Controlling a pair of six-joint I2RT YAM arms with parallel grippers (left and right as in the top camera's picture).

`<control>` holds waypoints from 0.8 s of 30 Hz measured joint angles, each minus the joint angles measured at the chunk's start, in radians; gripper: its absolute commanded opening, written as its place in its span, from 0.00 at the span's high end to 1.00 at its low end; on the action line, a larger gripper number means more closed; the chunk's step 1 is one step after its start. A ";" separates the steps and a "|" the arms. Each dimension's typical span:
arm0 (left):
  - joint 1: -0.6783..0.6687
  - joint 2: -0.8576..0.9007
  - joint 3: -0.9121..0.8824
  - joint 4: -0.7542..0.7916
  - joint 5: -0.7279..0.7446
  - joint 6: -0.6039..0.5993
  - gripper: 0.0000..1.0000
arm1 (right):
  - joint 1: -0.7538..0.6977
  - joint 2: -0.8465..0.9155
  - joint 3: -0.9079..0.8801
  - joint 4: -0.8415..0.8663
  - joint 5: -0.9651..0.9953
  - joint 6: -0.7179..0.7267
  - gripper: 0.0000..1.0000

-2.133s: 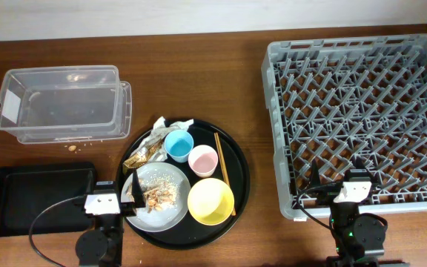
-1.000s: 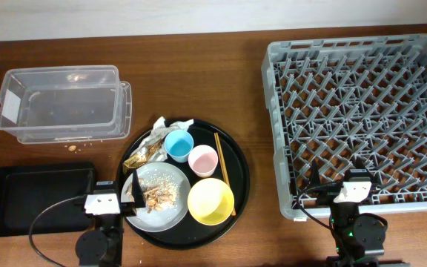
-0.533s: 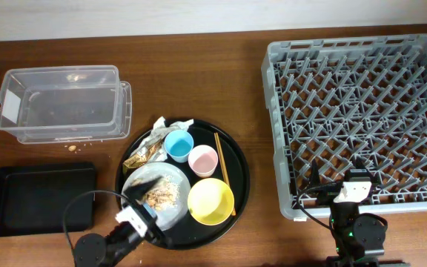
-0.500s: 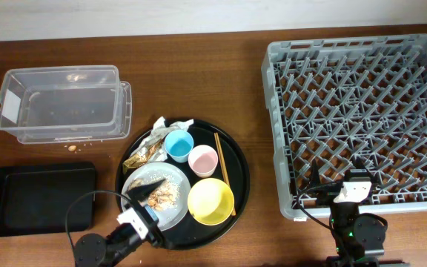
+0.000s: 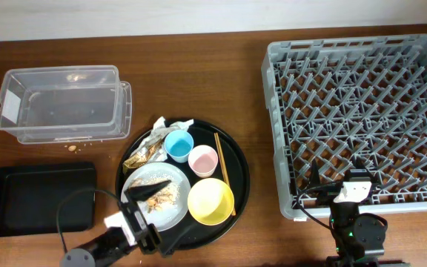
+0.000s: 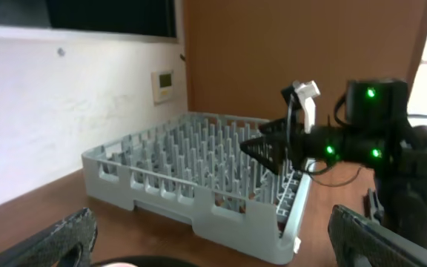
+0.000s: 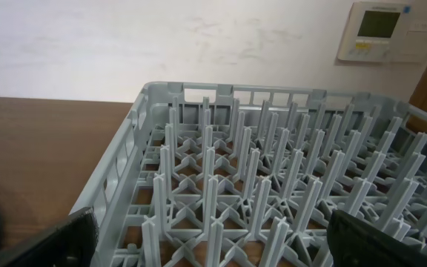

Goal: Sort waste into correct bins and load items into the dishwasher rack
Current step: 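Reach the left gripper to the gold snack wrapper on the tray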

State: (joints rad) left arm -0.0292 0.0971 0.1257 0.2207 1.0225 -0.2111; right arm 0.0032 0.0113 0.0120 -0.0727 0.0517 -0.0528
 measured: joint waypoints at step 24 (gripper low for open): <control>0.039 0.822 0.888 -1.070 -0.433 0.342 0.01 | 0.000 0.001 0.000 0.000 0.000 0.000 0.01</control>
State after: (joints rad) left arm 0.0101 0.9192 1.0142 -0.8494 0.5892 0.1310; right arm 0.0032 0.0120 0.0120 -0.0723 0.0521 -0.0528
